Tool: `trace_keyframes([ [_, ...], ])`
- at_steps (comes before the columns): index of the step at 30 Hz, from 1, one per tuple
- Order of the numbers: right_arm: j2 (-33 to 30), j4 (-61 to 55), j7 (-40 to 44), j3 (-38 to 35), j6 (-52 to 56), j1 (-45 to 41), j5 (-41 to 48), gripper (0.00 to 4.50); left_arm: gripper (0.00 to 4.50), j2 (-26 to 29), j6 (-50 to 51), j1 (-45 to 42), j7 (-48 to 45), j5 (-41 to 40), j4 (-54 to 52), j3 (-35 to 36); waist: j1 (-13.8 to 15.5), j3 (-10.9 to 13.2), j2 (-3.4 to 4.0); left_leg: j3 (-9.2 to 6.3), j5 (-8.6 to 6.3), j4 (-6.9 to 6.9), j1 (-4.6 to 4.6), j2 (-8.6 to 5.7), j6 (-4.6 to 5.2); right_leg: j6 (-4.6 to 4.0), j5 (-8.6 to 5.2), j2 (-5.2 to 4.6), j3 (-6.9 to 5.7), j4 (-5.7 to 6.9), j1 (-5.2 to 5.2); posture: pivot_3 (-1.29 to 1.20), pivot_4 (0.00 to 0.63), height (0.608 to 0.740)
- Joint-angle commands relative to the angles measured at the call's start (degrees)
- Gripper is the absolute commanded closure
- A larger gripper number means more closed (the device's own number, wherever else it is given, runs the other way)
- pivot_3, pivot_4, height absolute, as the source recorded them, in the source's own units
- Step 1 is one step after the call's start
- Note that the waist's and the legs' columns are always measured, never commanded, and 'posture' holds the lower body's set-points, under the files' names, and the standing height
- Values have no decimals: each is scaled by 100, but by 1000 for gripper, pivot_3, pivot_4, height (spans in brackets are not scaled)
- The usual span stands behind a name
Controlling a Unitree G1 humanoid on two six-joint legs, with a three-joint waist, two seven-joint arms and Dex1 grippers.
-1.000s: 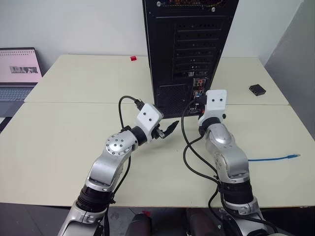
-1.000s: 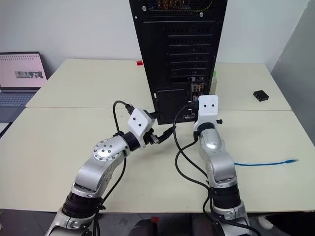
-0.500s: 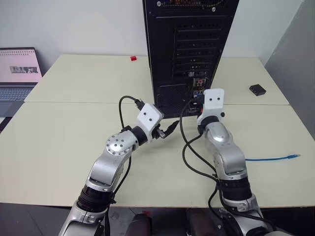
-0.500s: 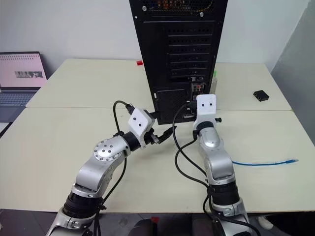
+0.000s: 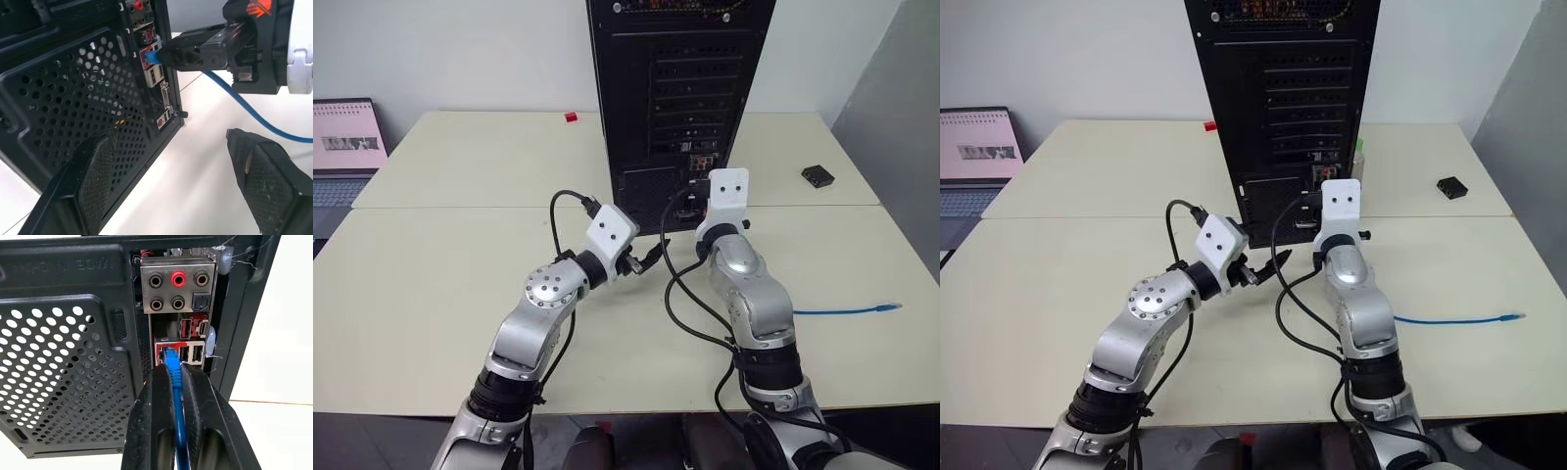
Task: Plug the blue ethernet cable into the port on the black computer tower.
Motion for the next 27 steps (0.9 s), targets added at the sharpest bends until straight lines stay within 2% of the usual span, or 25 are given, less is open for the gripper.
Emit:
trace_keyframes([
  [1, -98, -196, 183, -10, -178, -28, 42, 4500, 730, -30, -63, -111, 50, -19, -54, 168, 0, 0, 0, 0, 0, 0, 0, 0, 0, 0, 0, 0, 0, 0, 0, 0, 150, 740],
  [2, -129, -233, 216, -21, -171, 25, 46, 3954, 697, -23, -70, -128, 47, -17, -24, 186, 0, 0, 0, 0, 0, 0, 0, 0, 0, 0, 0, 0, 1, 0, 0, 0, 150, 740],
  [11, -504, -1216, 657, -8, 333, 588, 133, 2032, 697, 167, 14, -316, -165, -149, 287, 476, 29, 0, 0, 1, 0, -5, -14, -4, -1, 1, -1, -7, -1, -9, -8, 0, 150, 740],
  [15, -796, -1960, 985, -157, 740, 769, 317, 1269, 697, 467, 26, -403, -412, -143, 434, 570, 26, 1, 0, -4, 0, -6, -12, -3, -1, 1, -1, -5, -6, -6, -8, 0, 150, 740],
  [16, -931, -2137, 1151, -225, 867, 826, 431, 1104, 697, 535, -33, -423, -509, -185, 473, 608, 26, 1, 1, -5, 0, -6, -12, -2, 0, 1, -1, -4, -7, -6, -8, 0, 150, 740],
  [18, -1758, -2687, 2132, -584, 1275, 1058, 1070, 681, 697, 923, -70, -507, -882, -223, 587, 686, 35, 3, 0, -5, 0, -5, -12, -4, -1, 1, -1, -3, -8, -6, -7, 0, 150, 740],
  [21, -2735, -3080, 3137, -929, 1484, 1287, 1724, 25, 697, 1143, -61, -664, -1141, -451, 768, 945, 63, 9, 3, -6, -1, -6, -14, -8, 0, 2, -2, -6, -11, -13, -4, 0, 150, 740],
  [27, -3642, -2904, 3892, -1677, 1429, 1367, 2449, 25, 697, 1496, -109, -851, -1661, -638, 985, 1062, 51, 11, -1, -6, -2, -5, -9, -7, 3, 5, -3, -2, -13, -12, 2, 0, 150, 740],
])
